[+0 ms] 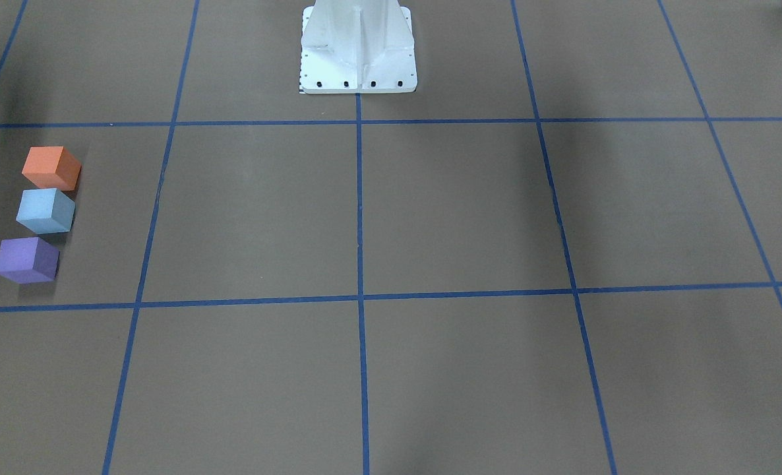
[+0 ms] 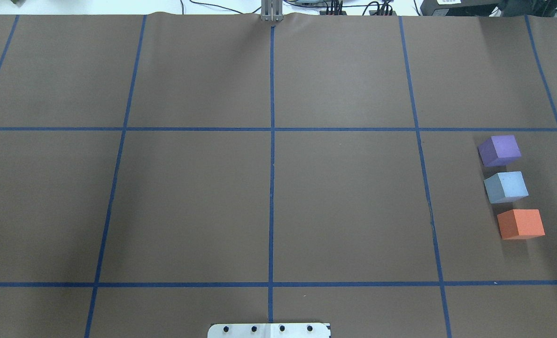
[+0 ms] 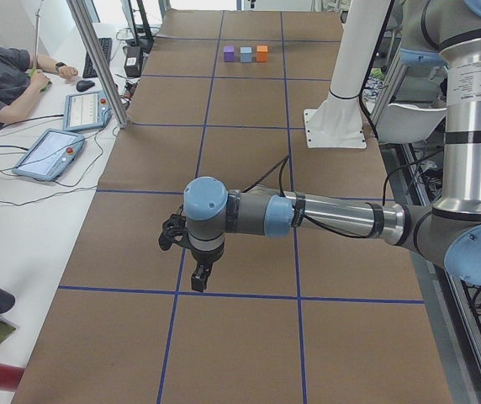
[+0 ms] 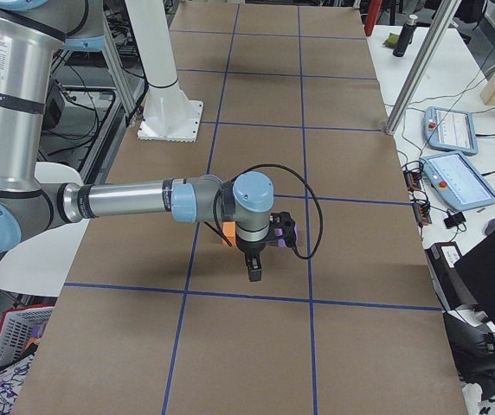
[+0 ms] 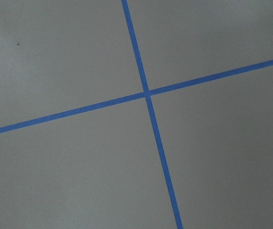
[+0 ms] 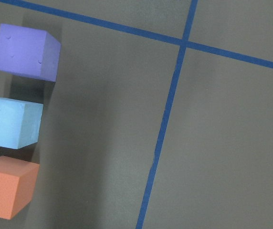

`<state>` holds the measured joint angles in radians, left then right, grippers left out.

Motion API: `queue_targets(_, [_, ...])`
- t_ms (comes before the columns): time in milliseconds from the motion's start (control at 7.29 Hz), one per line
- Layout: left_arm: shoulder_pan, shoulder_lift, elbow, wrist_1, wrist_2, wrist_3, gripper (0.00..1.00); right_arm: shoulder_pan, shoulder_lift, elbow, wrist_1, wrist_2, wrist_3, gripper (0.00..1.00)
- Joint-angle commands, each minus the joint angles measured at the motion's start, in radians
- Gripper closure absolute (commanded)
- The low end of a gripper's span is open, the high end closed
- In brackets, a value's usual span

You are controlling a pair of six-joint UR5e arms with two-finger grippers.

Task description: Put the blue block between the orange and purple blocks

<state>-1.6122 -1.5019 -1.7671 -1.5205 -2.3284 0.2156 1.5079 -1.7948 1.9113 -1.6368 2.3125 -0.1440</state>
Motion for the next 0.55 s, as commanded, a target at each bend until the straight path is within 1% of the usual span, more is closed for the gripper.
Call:
queue_targets(0, [0.000, 0.009, -0.002, 0.000, 0.000, 0.001, 0.00, 0.000, 0.000, 0.003, 0.000, 0.008, 0.000, 0.00])
queue_targets(411, [0.000, 0.022, -0.002, -0.001, 0.000, 0.002, 0.00, 0.000, -0.001, 0.002, 0.000, 0.010, 0.000, 0.00])
